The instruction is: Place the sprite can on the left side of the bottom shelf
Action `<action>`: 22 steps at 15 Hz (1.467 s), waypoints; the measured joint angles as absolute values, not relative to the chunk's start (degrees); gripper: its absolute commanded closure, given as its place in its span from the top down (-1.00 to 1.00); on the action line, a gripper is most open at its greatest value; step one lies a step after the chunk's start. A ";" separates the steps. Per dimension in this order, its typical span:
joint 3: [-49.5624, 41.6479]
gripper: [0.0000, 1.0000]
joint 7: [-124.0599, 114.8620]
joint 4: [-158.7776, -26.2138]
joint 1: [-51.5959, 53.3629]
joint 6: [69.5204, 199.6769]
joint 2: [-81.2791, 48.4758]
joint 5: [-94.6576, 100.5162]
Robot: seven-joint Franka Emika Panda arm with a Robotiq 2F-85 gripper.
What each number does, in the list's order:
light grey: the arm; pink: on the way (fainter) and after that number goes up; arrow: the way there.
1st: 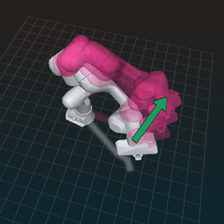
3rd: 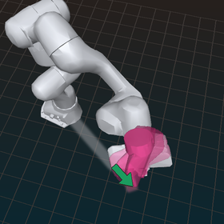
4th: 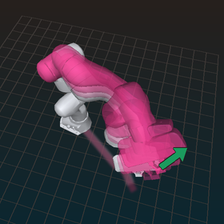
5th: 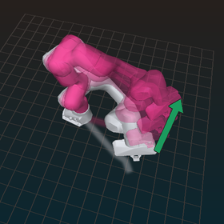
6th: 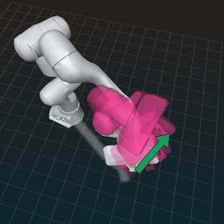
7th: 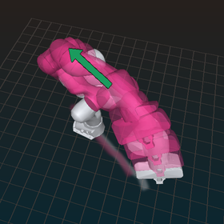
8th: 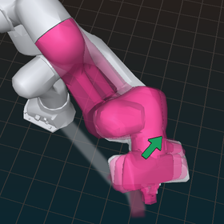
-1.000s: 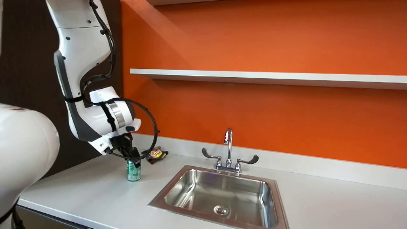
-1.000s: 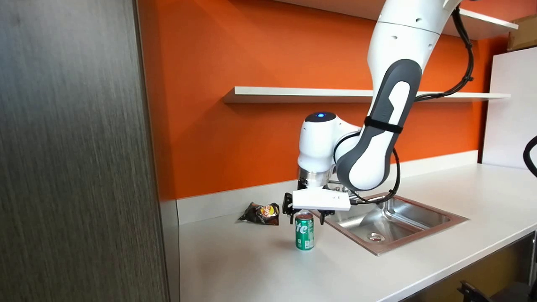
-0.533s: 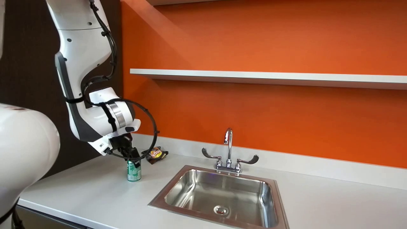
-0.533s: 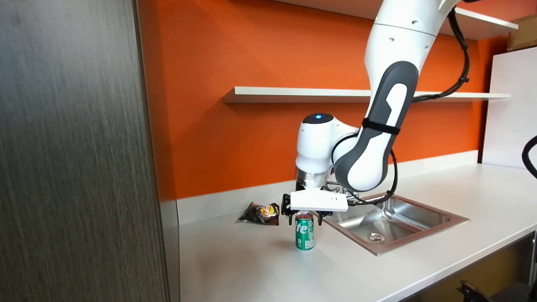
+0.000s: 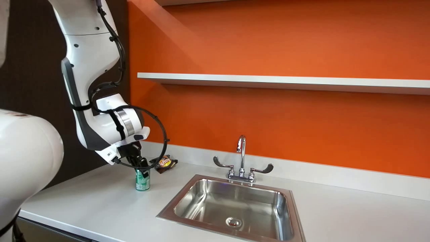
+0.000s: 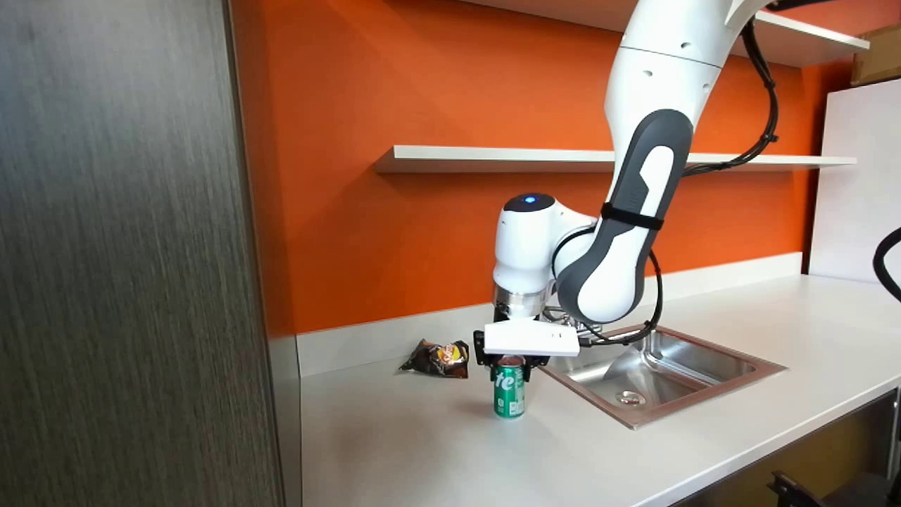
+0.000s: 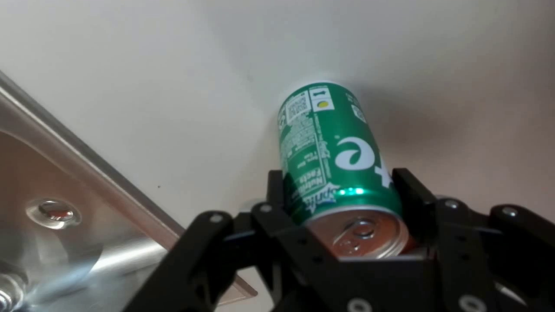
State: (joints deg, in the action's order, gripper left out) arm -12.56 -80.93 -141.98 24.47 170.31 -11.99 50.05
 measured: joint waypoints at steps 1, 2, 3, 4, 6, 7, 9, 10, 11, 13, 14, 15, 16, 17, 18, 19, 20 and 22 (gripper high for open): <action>-12.67 -0.23 -80.94 -141.81 24.52 170.31 -12.12 50.05; -12.74 -0.23 -80.94 -141.72 24.57 170.28 -12.19 50.05; -12.75 -0.23 -80.94 -141.66 24.61 170.13 -12.20 50.05; -12.75 -0.23 -80.94 -141.60 24.66 169.84 -12.20 50.04; -12.69 -0.23 -80.94 -141.50 24.73 168.58 -12.06 49.81; -12.62 -0.23 -80.92 -141.51 24.74 167.61 -11.85 49.46; -12.24 -0.23 -80.12 -141.77 24.74 164.75 -10.91 47.87; -11.84 -0.23 -79.13 -142.08 24.74 162.98 -10.02 46.46; -11.39 -0.23 -77.77 -142.47 24.74 161.31 -8.95 44.88; -10.34 -0.23 -74.36 -143.45 24.76 157.92 -6.27 41.09; -9.87 -0.23 -72.37 -144.02 24.78 156.18 -4.70 39.11; -8.37 -0.23 -70.53 -144.49 23.89 154.18 -3.07 37.40; -6.16 -0.23 -68.68 -144.94 22.38 152.14 -1.35 35.74; -4.10 -0.23 -66.44 -145.37 20.99 150.22 0.46 34.02; -2.32 -0.23 -64.08 -145.71 19.85 148.49 2.28 32.42; -0.68 -0.23 -61.53 -145.98 18.81 146.79 4.24 30.63; 0.64 -0.23 -58.93 -146.19 17.96 145.30 6.18 28.92; 2.68 -0.23 -54.12 -146.36 16.54 142.40 9.98 25.73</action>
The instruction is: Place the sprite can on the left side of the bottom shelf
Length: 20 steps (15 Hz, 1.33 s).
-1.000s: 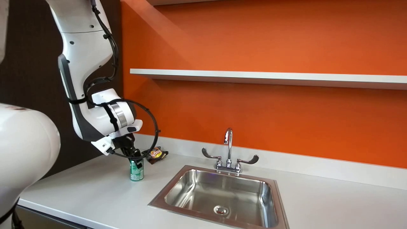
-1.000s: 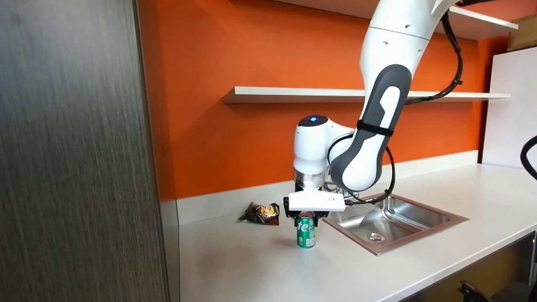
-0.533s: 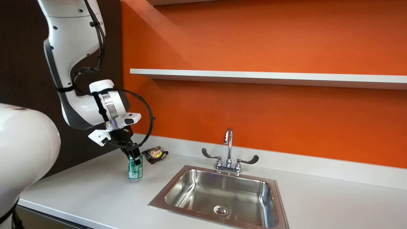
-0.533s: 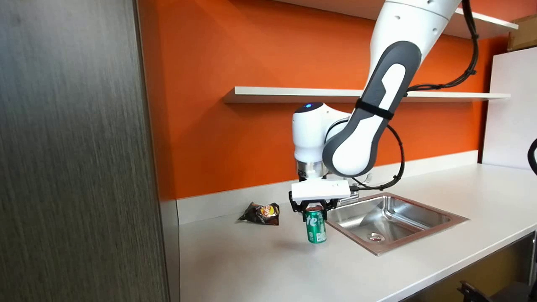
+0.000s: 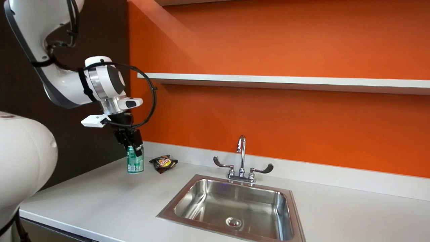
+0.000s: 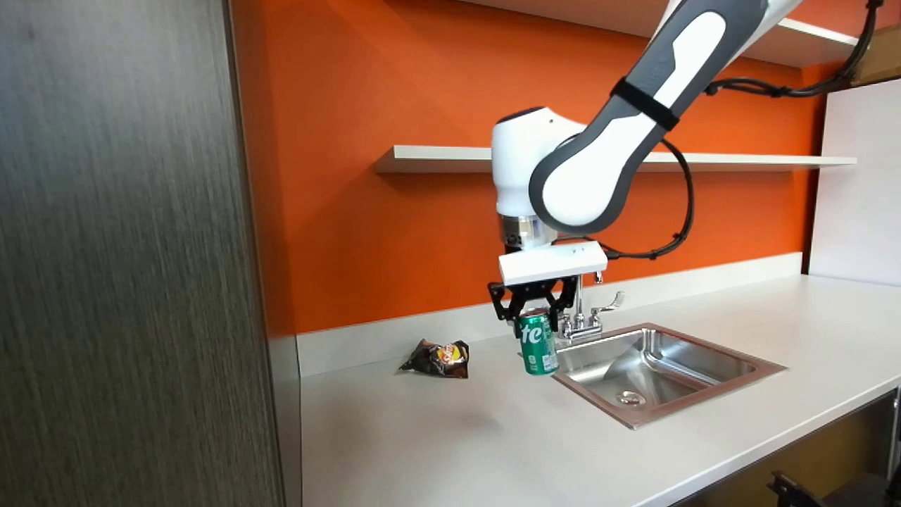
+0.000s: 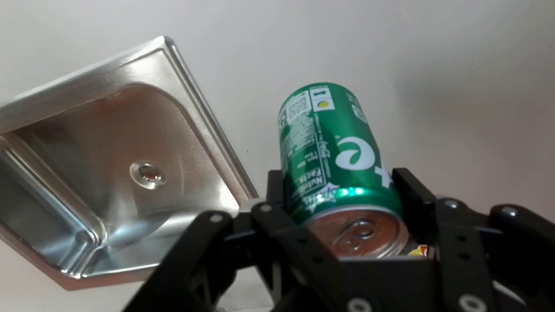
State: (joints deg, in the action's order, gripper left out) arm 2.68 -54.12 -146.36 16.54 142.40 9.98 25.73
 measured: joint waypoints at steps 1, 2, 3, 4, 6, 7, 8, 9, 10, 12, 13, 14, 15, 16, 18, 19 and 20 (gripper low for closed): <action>3.50 -0.23 -52.00 -146.38 15.88 140.83 12.04 24.29; 4.21 -0.23 -50.12 -146.37 15.20 139.24 14.07 23.07; 4.83 -0.23 -48.53 -146.36 14.59 137.57 16.11 21.91; 5.42 -0.23 -47.09 -146.30 13.96 135.73 18.27 20.80; 6.42 -0.23 -44.67 -146.02 12.95 132.02 22.48 18.90; 6.91 -0.23 -43.55 -145.77 12.51 130.23 24.60 18.05; 7.31 -0.23 -42.44 -145.49 12.21 128.66 26.68 17.28; 7.75 -0.23 -41.60 -145.15 11.89 127.27 28.73 16.70; 8.26 -0.23 -41.09 -144.80 11.57 126.27 30.72 16.33; 9.36 -0.23 -40.27 -143.92 11.09 125.01 34.30 15.82; 9.99 -0.23 -40.07 -143.37 10.93 124.66 35.95 15.68; 10.63 -0.23 -39.95 -142.76 10.76 124.50 37.44 15.55; 11.24 -0.23 -39.90 -142.09 10.55 124.47 38.72 15.42; 11.82 -0.23 -39.90 -141.39 10.32 124.48 39.82 15.36; 12.83 -0.23 -39.90 -139.58 9.68 124.49 41.45 15.35; 13.29 -0.23 -39.90 -138.44 9.19 124.51 41.99 15.34; 13.71 -0.23 -39.90 -137.26 8.61 124.55 42.32 15.33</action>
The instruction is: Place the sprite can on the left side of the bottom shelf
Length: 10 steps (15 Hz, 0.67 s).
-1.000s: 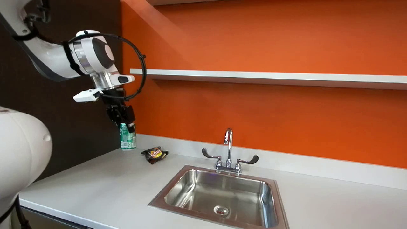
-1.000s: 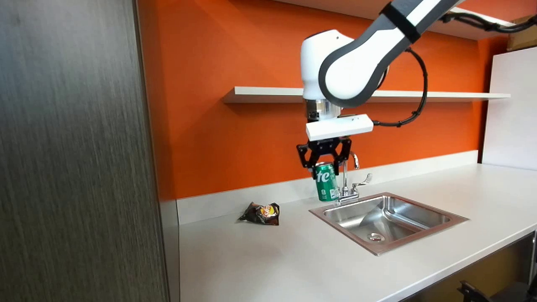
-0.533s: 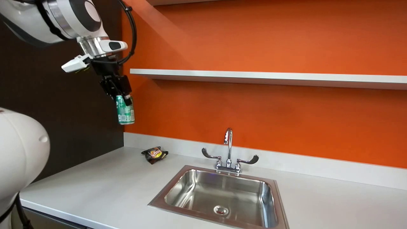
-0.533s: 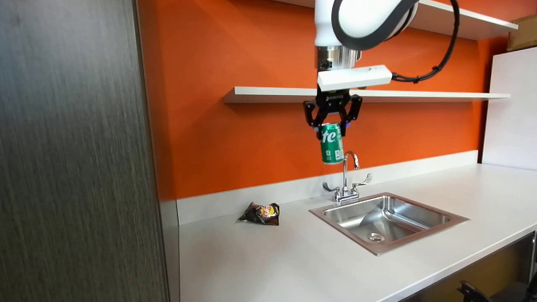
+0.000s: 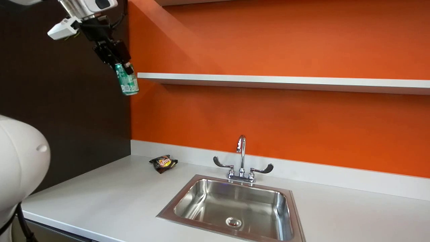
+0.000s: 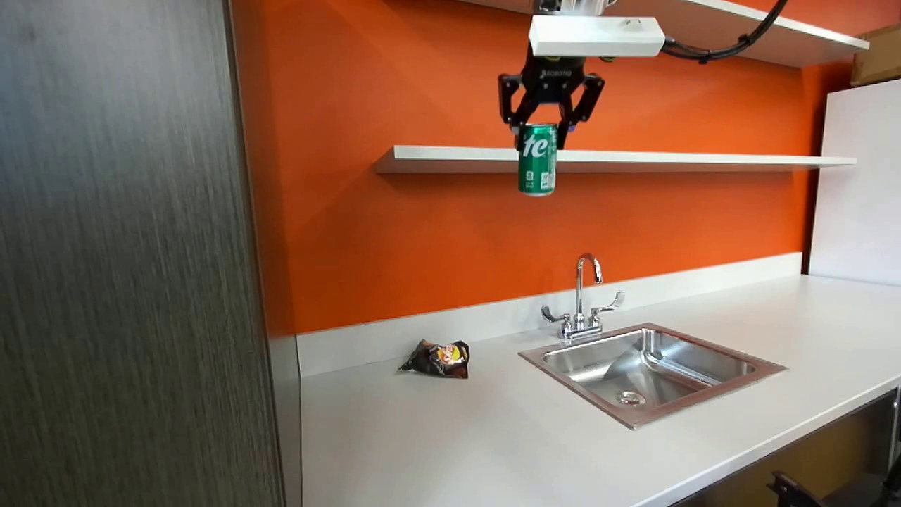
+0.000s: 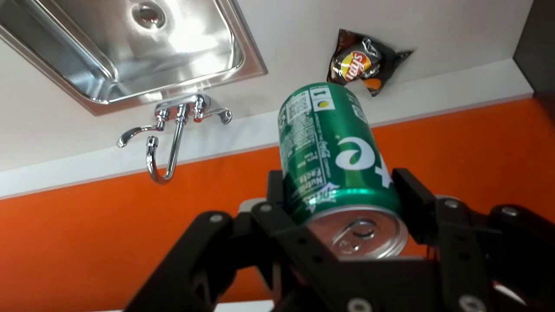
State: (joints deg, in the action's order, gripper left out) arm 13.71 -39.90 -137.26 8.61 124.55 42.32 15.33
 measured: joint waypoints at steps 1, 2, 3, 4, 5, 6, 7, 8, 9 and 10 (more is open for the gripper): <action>14.06 -0.23 -39.90 -136.05 8.01 124.60 42.44 15.33; 14.38 -0.23 -39.90 -134.77 7.36 124.62 42.44 15.32; 14.60 -0.23 -39.90 -133.49 6.72 124.64 42.40 15.32; 14.79 -0.23 -39.90 -132.14 6.08 124.66 42.26 15.32; 14.99 -0.23 -39.90 -130.75 5.43 124.67 42.05 15.32; 15.13 -0.23 -39.90 -129.24 4.74 124.70 41.73 15.31; 15.35 -0.23 -39.90 -127.64 3.98 124.71 41.27 15.32; 15.65 -0.23 -39.90 -125.86 3.11 124.70 40.63 15.32; 16.03 -0.23 -39.92 -124.08 2.13 124.70 39.80 15.33; 16.45 -0.23 -39.96 -122.24 1.09 124.70 38.75 15.35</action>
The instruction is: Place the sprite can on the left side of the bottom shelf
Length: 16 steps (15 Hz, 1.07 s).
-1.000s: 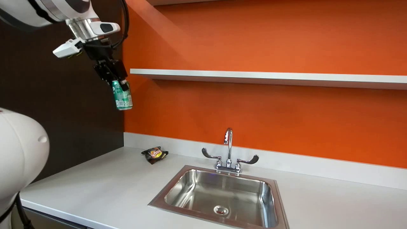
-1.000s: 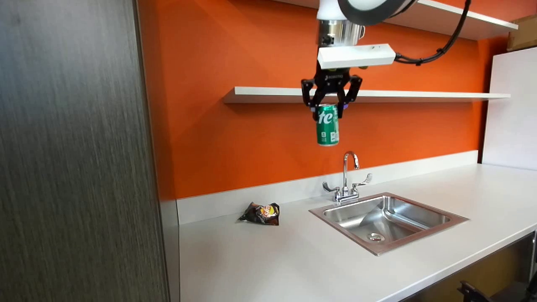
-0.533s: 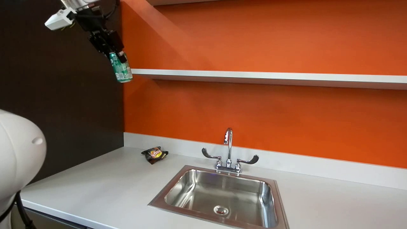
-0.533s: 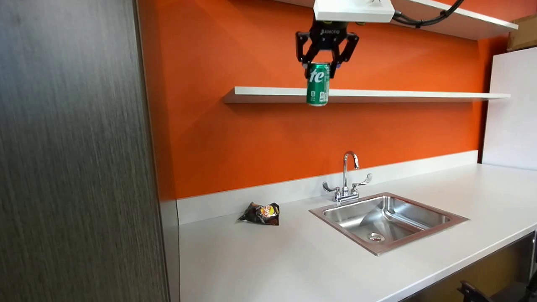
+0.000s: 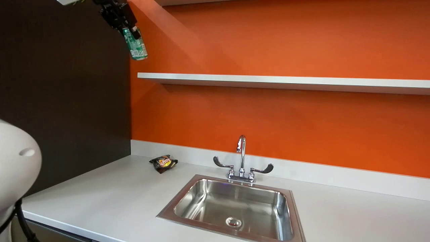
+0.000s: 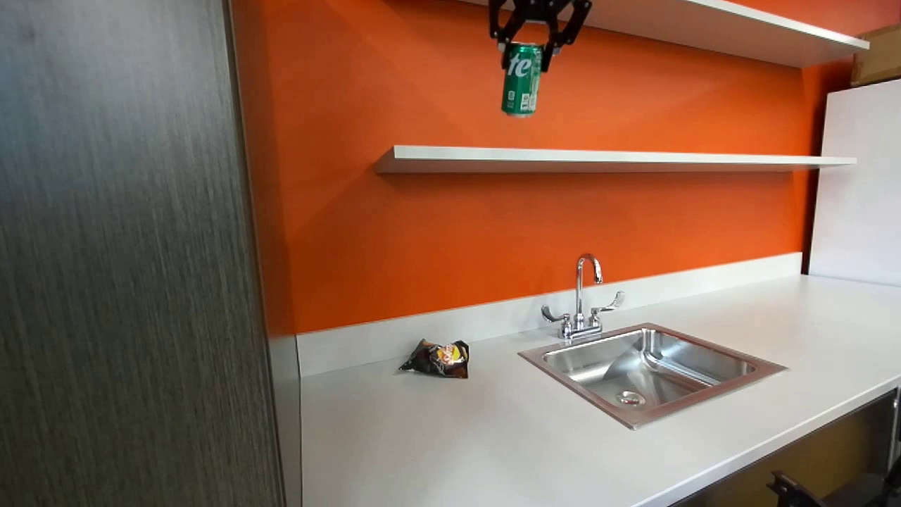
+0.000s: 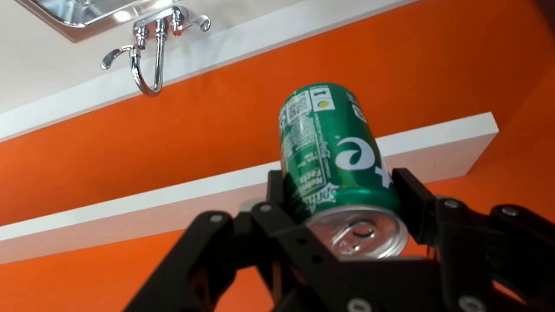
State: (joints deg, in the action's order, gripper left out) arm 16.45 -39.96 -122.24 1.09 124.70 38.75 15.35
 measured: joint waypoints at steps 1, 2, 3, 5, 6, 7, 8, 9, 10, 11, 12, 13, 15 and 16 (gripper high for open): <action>16.91 -0.23 -39.99 -120.36 -0.03 124.70 37.52 15.41; 17.37 -0.23 -40.01 -118.36 -1.19 124.70 36.03 15.54; 17.76 -0.23 -40.06 -116.50 -2.18 124.67 34.47 15.77; 18.48 -0.23 -40.24 -112.66 -3.88 124.61 30.87 16.38; 18.81 -0.23 -40.43 -110.76 -4.49 124.55 28.91 16.96; 19.05 -0.23 -40.64 -108.97 -4.86 124.48 26.94 17.61; 19.15 -0.23 -40.82 -107.26 -4.96 124.31 24.95 18.10; 19.21 -0.23 -40.99 -105.57 -4.96 124.07 22.97 18.42; 19.24 -0.23 -41.09 -103.91 -4.92 123.67 21.05 18.64; 19.26 -0.23 -41.22 -102.31 -4.84 123.16 19.16 18.94; 19.28 -0.23 -41.53 -100.75 -4.66 122.73 17.23 19.43; 19.28 -0.23 -41.88 -99.39 -4.42 122.39 15.47 19.93; 19.26 -0.23 -42.76 -96.69 -3.78 121.63 11.98 21.09; 19.19 -0.23 -43.19 -95.30 -3.28 121.19 10.25 21.79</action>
